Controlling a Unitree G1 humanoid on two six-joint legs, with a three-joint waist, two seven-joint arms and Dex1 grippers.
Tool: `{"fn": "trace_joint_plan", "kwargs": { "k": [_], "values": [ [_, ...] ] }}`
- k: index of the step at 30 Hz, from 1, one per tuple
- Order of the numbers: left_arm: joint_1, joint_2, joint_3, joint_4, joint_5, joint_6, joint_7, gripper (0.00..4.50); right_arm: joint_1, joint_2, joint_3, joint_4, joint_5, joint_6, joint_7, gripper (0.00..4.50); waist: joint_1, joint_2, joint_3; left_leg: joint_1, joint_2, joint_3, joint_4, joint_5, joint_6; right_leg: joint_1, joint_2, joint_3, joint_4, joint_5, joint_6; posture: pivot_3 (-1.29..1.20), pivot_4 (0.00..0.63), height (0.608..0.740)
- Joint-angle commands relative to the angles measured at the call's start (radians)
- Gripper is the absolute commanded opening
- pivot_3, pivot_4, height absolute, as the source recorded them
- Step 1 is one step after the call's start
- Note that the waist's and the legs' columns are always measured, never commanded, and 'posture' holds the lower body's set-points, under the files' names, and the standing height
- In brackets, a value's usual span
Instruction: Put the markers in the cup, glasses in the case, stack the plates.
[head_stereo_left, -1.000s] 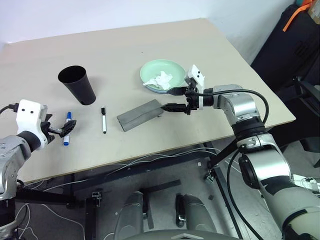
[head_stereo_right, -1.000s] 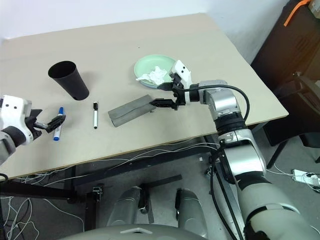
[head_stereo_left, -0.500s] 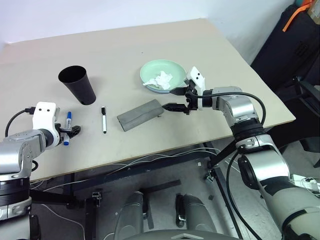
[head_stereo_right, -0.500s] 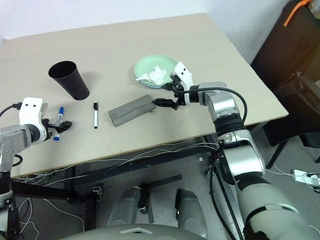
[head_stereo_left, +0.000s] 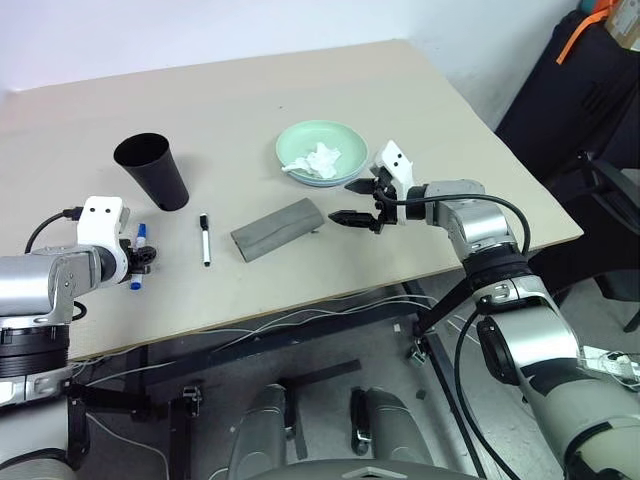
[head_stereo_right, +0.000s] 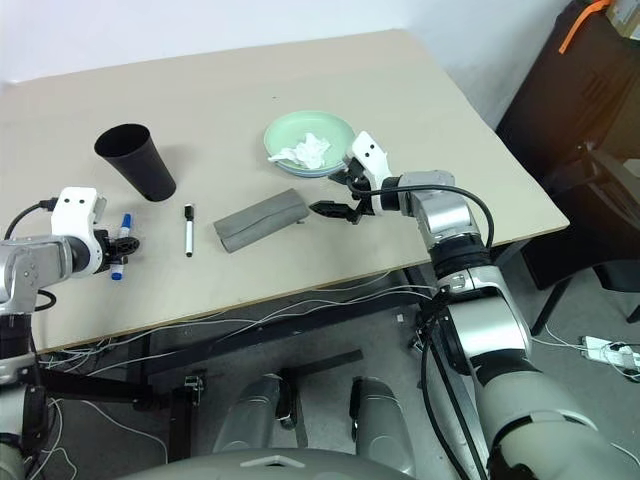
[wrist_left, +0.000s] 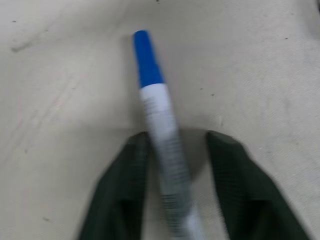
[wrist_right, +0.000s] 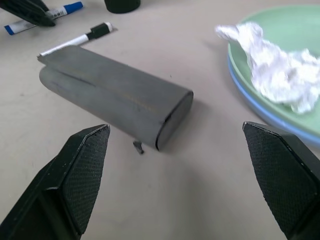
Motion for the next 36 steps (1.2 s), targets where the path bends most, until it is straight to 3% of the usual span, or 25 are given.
{"fn": "trace_joint_plan", "kwargs": {
  "k": [1, 2, 12, 17, 24, 32, 36],
  "values": [
    [-0.001, 0.021, 0.001, 0.044, 0.05, 0.008, 0.029, 0.46, -0.005, -0.005, -0.013, -0.049, 0.011, -0.019, -0.006, 4.5, 0.0, 0.0, 0.0, 0.0, 0.0, 0.0, 0.0, 0.0, 0.0, 0.0, 0.001, 0.0, 0.0, 0.0, 0.0, 0.0, 0.15, 0.727],
    [-0.004, 0.017, 0.003, 0.047, 0.053, 0.004, 0.034, 0.28, -0.002, -0.005, -0.013, -0.052, 0.012, -0.02, -0.005, 4.5, 0.0, 0.0, 0.0, 0.0, 0.0, 0.0, 0.0, 0.0, -0.001, 0.0, 0.001, 0.0, 0.0, 0.001, 0.001, 0.0, 0.15, 0.727],
    [-0.064, -0.04, 0.067, 0.017, 0.066, -0.055, 0.105, 0.27, 0.022, 0.008, -0.043, -0.099, 0.063, -0.038, -0.008, 4.5, 0.005, 0.0, 0.0, 0.0, 0.001, 0.0, 0.0, 0.001, -0.001, 0.0, 0.002, 0.0, 0.0, 0.002, -0.001, 0.0, 0.15, 0.727],
    [-0.077, -0.02, 0.077, -0.025, 0.08, -0.011, 0.125, 0.27, 0.019, 0.001, -0.046, -0.102, 0.074, -0.047, 0.012, 4.5, 0.007, -0.001, 0.0, -0.002, 0.0, 0.001, 0.0, 0.001, -0.001, -0.001, 0.001, 0.0, -0.002, 0.003, 0.001, 0.0, 0.15, 0.727],
    [-0.134, 0.026, 0.057, -0.071, 0.144, -0.085, 0.156, 0.27, 0.013, 0.001, -0.049, -0.087, 0.077, -0.059, 0.009, 4.5, 0.009, -0.003, 0.001, -0.003, 0.0, 0.003, 0.001, 0.001, -0.001, -0.001, 0.003, 0.0, -0.002, 0.003, 0.002, 0.0, 0.15, 0.727],
    [-0.261, 0.088, 0.074, 0.073, 0.231, -0.371, 0.178, 0.27, 0.018, 0.004, -0.085, -0.135, 0.137, -0.026, 0.02, 4.5, 0.009, -0.003, 0.001, -0.003, 0.0, 0.003, 0.001, 0.001, -0.001, -0.001, 0.004, 0.0, -0.002, 0.003, 0.002, 0.0, 0.15, 0.727],
    [-0.302, 0.079, 0.067, 0.151, 0.245, -0.636, 0.141, 0.27, 0.025, 0.0, -0.09, -0.155, 0.149, -0.02, 0.016, 4.5, 0.011, -0.004, 0.001, -0.003, 0.0, 0.003, 0.001, 0.001, -0.001, -0.001, 0.004, 0.001, -0.003, 0.003, 0.002, 0.0, 0.15, 0.727]
  ]
}}
